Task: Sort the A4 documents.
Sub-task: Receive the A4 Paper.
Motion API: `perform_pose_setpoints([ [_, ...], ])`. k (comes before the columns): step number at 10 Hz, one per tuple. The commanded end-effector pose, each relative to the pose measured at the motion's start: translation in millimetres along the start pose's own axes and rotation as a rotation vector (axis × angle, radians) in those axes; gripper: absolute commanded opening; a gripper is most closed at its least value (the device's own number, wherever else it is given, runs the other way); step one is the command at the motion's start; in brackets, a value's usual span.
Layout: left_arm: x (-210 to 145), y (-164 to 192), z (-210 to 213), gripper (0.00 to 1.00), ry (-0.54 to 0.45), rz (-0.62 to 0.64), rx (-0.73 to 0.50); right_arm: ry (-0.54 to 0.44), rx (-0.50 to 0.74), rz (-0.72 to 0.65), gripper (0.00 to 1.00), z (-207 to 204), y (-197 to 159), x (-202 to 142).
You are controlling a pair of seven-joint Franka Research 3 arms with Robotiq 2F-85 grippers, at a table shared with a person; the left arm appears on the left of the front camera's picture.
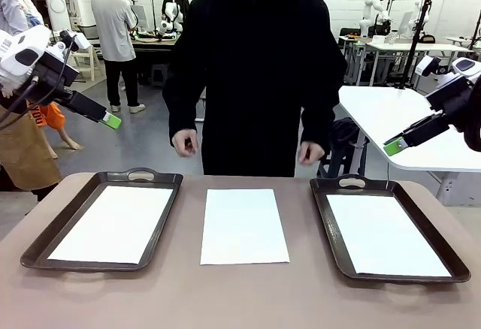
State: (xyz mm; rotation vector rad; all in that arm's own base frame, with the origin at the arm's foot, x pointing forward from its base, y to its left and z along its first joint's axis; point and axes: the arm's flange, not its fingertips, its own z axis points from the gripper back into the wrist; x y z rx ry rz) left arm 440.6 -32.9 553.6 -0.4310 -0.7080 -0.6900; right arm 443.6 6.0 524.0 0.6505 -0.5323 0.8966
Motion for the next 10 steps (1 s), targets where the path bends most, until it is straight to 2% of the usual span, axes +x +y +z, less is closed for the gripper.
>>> perform_pose_setpoints([
  [1,-0.3,-0.8,0.7,1.00,0.004,-0.010,0.004,-0.005,-0.001,-0.002,1.00,-1.9,0.2,-0.4],
  [10,-0.3,-0.8,0.7,1.00,0.004,-0.010,0.004,-0.005,-0.001,-0.002,1.00,-1.9,0.2,-0.4],
])
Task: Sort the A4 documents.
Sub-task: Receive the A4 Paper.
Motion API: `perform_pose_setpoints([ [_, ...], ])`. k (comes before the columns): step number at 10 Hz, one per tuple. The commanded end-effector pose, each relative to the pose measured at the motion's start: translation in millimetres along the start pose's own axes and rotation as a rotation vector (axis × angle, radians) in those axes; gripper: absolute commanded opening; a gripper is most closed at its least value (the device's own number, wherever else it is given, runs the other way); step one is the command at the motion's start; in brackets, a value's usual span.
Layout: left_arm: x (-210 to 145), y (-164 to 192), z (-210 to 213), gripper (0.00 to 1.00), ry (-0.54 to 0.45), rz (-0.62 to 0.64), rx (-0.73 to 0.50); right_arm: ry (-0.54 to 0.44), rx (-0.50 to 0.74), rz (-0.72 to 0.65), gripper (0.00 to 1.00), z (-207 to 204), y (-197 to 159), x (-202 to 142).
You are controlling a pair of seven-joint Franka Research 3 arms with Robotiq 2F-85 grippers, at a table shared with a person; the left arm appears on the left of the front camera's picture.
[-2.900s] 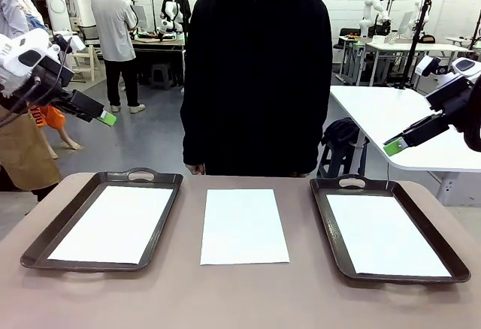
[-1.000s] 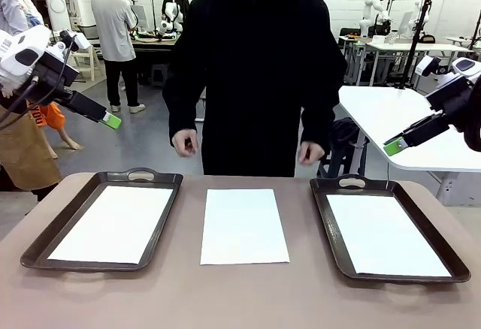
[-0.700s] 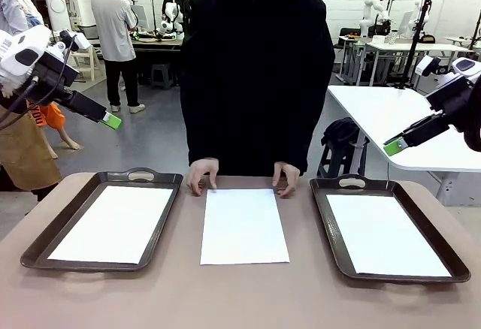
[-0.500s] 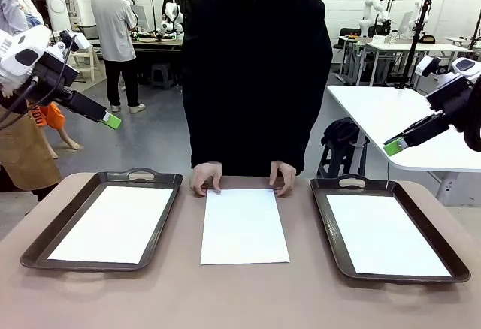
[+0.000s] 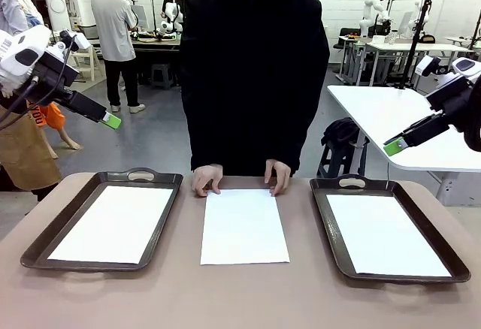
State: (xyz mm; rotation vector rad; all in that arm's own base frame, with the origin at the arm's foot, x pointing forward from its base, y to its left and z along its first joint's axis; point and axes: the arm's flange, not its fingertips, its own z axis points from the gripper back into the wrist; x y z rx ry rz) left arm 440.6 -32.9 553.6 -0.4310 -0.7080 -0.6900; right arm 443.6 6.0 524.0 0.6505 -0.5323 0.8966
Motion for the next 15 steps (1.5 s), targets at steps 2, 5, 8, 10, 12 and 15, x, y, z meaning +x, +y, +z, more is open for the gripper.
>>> perform_pose_setpoints([
  [2,-0.3,-0.8,0.7,1.00,0.004,-0.010,0.004,-0.005,-0.001,-0.002,1.00,-1.9,0.2,-0.4],
  [5,-0.3,-0.8,0.7,1.00,0.004,-0.010,0.004,-0.005,-0.001,-0.002,1.00,-1.9,0.2,-0.4],
  [8,-0.3,-0.8,0.7,1.00,0.004,-0.010,0.004,-0.005,-0.001,-0.002,1.00,-1.9,0.2,-0.4],
  [10,-0.3,-0.8,0.7,1.00,0.004,-0.010,0.004,-0.005,-0.001,-0.002,1.00,-1.9,0.2,-0.4],
  [12,-0.3,-0.8,0.7,1.00,0.004,-0.010,0.004,-0.005,-0.001,-0.002,1.00,-1.9,0.2,-0.4],
  [15,-0.3,-0.8,0.7,1.00,0.004,-0.010,0.004,-0.005,-0.001,-0.002,1.00,-1.9,0.2,-0.4],
])
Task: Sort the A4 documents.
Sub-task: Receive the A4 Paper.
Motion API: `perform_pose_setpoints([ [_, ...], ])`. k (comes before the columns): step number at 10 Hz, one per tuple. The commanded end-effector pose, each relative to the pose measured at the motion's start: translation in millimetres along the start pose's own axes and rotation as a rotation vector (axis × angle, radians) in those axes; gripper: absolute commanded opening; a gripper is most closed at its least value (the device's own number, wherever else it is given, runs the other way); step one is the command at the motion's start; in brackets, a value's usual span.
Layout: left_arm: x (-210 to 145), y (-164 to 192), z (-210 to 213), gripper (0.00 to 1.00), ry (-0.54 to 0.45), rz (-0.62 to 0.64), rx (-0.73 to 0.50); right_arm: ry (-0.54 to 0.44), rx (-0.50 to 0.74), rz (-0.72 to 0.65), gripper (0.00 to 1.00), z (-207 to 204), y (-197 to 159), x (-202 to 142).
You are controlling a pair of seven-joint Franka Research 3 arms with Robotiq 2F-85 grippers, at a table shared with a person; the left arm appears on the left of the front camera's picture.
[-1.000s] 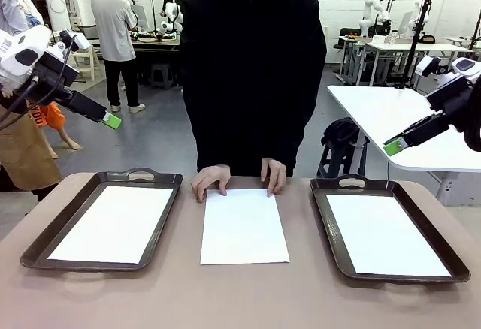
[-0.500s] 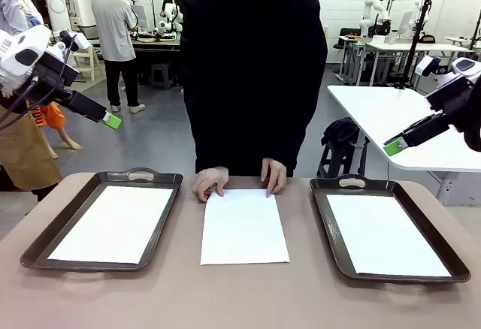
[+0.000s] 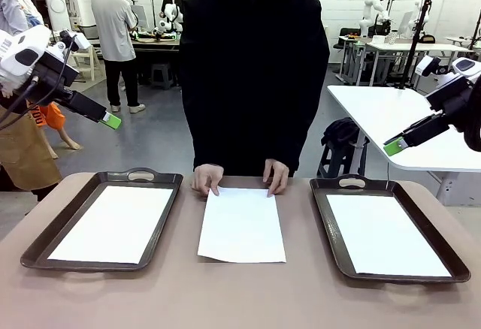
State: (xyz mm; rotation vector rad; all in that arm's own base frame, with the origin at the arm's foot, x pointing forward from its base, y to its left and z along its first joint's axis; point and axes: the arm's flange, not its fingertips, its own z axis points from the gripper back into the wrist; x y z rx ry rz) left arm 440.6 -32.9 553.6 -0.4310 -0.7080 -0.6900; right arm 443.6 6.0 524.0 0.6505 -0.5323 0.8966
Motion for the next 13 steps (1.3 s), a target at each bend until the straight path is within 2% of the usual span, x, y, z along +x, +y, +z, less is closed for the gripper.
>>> perform_pose_setpoints([
  [1,-0.3,-0.8,0.7,1.00,0.004,-0.010,0.004,-0.005,-0.001,-0.002,1.00,-1.9,0.2,-0.4],
  [13,-0.3,-0.8,0.7,1.00,0.004,-0.010,0.004,-0.005,-0.001,-0.002,1.00,-1.9,0.2,-0.4],
])
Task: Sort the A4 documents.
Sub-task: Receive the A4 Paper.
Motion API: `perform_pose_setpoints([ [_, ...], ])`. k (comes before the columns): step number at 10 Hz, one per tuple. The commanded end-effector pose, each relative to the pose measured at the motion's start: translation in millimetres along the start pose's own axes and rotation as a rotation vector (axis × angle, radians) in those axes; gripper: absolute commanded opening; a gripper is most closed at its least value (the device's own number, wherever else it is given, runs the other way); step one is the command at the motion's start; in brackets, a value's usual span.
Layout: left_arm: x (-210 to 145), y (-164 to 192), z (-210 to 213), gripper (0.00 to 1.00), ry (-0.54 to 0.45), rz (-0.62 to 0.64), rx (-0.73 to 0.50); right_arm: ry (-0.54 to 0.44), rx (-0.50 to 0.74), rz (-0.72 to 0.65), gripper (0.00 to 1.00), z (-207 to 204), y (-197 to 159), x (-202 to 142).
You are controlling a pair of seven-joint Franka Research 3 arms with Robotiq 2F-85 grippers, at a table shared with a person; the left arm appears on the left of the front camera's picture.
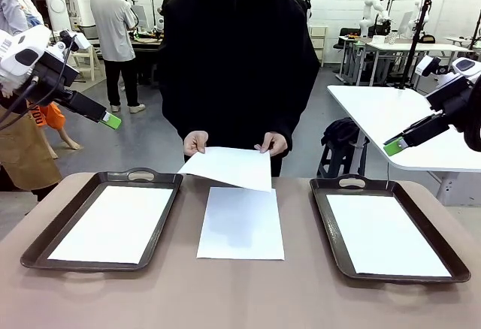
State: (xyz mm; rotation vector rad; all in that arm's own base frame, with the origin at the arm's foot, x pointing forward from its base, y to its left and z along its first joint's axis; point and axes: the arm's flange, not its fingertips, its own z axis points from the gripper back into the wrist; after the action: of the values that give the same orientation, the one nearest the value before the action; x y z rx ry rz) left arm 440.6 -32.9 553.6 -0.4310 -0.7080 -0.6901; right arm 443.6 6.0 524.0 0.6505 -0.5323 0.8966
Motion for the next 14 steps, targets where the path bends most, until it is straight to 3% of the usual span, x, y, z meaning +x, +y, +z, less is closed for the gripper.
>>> perform_pose_setpoints([
  [1,-0.3,-0.8,0.7,1.00,0.004,-0.010,0.004,-0.005,-0.001,-0.002,1.00,-1.9,0.2,-0.4],
  [14,-0.3,-0.8,0.7,1.00,0.004,-0.010,0.004,-0.005,-0.001,-0.002,1.00,-1.9,0.2,-0.4],
])
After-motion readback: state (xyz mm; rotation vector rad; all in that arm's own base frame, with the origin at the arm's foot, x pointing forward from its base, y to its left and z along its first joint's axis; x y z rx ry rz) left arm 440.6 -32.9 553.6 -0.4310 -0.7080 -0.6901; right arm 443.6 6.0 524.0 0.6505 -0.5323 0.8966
